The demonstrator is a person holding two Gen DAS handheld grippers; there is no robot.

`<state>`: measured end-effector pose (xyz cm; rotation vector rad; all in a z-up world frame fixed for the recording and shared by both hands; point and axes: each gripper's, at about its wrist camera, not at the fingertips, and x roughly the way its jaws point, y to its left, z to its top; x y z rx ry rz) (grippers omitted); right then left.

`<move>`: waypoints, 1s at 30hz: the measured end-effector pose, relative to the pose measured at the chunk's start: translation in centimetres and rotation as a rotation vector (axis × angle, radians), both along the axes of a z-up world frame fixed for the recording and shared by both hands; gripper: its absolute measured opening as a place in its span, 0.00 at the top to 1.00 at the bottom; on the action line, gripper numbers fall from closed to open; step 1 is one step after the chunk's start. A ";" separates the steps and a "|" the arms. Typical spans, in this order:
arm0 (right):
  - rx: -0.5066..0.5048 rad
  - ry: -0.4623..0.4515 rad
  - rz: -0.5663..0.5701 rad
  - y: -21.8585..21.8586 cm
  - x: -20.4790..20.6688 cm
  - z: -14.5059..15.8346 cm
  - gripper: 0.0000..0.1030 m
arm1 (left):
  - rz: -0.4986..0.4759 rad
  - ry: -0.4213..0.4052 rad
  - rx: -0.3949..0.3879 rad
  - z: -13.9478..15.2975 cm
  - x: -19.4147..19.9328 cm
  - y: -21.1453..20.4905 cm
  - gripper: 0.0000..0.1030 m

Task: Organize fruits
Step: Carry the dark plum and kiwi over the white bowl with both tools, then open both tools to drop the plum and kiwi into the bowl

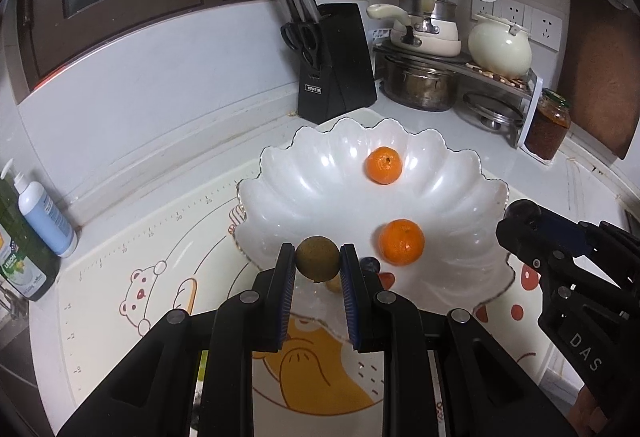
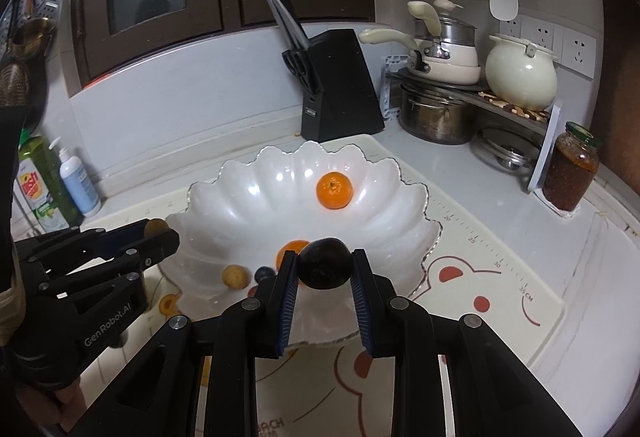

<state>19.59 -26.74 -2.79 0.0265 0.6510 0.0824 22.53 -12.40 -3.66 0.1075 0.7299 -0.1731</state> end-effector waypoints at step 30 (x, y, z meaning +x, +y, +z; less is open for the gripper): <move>-0.033 0.025 -0.060 -1.1 3.2 -2.3 0.36 | 0.052 0.025 0.014 -1.8 2.9 0.0 0.46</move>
